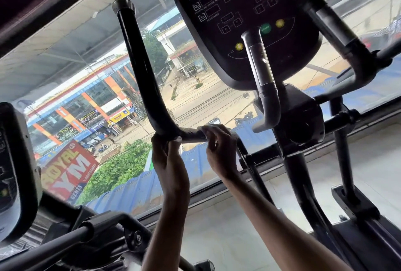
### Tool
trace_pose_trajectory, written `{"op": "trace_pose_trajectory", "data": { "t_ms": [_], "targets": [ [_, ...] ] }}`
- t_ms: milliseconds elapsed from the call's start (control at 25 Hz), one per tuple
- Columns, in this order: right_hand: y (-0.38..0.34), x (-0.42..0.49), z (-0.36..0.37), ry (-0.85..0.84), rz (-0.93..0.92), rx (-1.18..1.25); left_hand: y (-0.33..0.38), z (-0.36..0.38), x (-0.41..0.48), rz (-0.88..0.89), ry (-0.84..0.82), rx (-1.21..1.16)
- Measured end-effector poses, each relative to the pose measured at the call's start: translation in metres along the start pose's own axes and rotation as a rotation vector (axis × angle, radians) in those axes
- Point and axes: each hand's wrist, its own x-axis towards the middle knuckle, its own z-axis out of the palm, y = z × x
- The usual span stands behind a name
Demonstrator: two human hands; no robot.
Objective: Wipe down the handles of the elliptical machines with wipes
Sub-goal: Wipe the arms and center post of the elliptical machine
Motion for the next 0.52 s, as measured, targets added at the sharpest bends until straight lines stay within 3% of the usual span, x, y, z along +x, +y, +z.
{"op": "trace_pose_trajectory", "data": {
  "t_ms": [120, 280, 440, 520],
  "targets": [
    [-0.005, -0.011, -0.006, -0.020, -0.158, 0.020, -0.001, -0.006, 0.004, -0.021, -0.044, 0.004],
    [-0.008, -0.005, -0.005, 0.037, -0.011, -0.052, -0.001, -0.014, 0.008, -0.078, -0.046, -0.051],
    [-0.010, -0.018, -0.005, 0.017, -0.103, 0.041, 0.002, -0.017, 0.010, -0.032, -0.044, -0.030],
    [-0.019, -0.016, -0.004, 0.061, 0.057, 0.043, 0.004, -0.018, 0.010, 0.007, -0.023, -0.005]
  ]
}}
